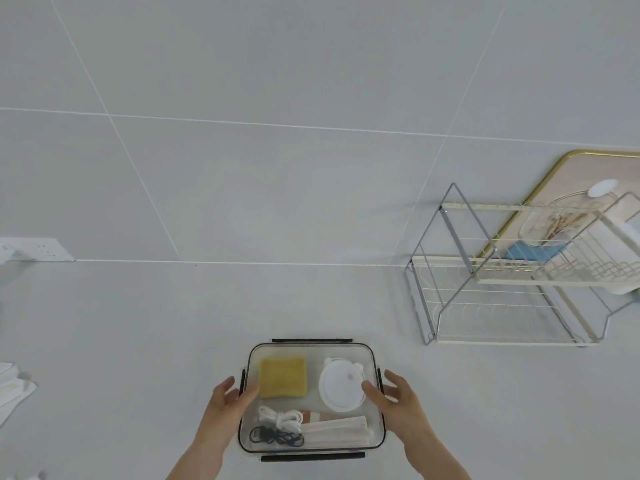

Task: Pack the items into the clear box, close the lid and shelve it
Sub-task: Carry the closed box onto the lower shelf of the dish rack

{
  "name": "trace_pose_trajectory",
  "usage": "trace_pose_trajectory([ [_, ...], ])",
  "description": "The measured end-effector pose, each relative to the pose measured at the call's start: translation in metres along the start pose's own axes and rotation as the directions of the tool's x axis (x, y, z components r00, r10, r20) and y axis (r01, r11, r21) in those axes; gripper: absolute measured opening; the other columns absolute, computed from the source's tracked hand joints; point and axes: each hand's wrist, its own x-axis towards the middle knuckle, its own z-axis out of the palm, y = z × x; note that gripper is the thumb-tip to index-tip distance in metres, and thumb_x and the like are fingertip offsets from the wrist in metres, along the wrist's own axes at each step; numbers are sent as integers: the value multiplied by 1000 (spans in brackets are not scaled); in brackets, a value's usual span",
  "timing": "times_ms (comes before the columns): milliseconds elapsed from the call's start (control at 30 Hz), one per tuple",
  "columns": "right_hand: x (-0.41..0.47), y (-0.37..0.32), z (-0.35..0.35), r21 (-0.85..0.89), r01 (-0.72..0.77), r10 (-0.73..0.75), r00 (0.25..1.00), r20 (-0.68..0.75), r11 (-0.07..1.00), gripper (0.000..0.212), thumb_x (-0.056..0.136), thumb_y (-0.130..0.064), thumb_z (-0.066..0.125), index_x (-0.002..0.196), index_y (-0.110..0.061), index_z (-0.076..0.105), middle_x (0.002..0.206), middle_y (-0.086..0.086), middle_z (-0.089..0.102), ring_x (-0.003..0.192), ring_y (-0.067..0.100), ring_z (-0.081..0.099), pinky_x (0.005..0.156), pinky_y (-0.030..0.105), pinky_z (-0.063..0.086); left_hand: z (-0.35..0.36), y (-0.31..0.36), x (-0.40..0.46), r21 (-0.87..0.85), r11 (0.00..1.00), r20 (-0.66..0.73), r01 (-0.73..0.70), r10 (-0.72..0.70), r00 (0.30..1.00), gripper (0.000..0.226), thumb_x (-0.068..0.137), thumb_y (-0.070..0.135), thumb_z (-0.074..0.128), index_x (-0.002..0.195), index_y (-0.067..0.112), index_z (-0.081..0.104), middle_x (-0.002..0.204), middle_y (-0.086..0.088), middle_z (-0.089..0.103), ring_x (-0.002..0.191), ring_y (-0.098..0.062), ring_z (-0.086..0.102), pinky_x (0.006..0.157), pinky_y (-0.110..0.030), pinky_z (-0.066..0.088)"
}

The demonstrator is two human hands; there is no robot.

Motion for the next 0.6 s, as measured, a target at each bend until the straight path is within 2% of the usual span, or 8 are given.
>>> trace_pose_trajectory([
  [100,-1,12,0,64,-35,35,999,5,997,72,60,-47,88,121,-23,60,107,3,71,95,20,70,75,39,61,2,-13,12,-28,998,39,50,-49,998,114,33,54,87,133,11,52,113,-15,70,102,-31,68,100,-50,50],
  [200,-2,17,1,84,-26,25,1000,17,996,63,51,-41,90,107,-16,71,90,7,77,80,24,74,68,41,61,3,-27,26,35,998,57,50,-52,997,103,24,59,90,111,10,66,100,-13,75,94,-31,71,95,-51,53],
  [267,1,20,2,92,-9,9,1000,-2,996,65,43,-44,88,100,-16,74,84,8,77,77,25,73,72,44,60,4,-24,20,72,997,47,24,-27,999,89,29,59,86,103,11,69,97,-11,76,93,-29,70,96,-49,52],
  [400,6,24,5,97,24,-21,999,-27,995,61,42,-43,86,96,-17,76,75,3,78,73,23,73,82,48,61,7,-15,7,118,993,27,-18,14,1000,75,38,58,80,96,12,70,94,-9,75,93,-27,68,95,-45,51],
  [500,4,20,4,127,46,-42,998,-38,991,61,42,-43,85,97,-18,76,71,1,77,69,22,71,80,44,58,5,-7,1,121,992,23,-31,29,999,63,45,54,82,92,15,70,94,-8,75,92,-27,68,92,-43,52],
  [600,-8,-2,3,143,60,-55,998,-41,988,47,55,-35,87,98,-20,76,74,-1,77,72,22,71,74,43,59,5,8,-7,101,992,3,-75,75,997,47,67,41,86,99,10,73,92,-9,74,90,-26,67,81,-38,51],
])
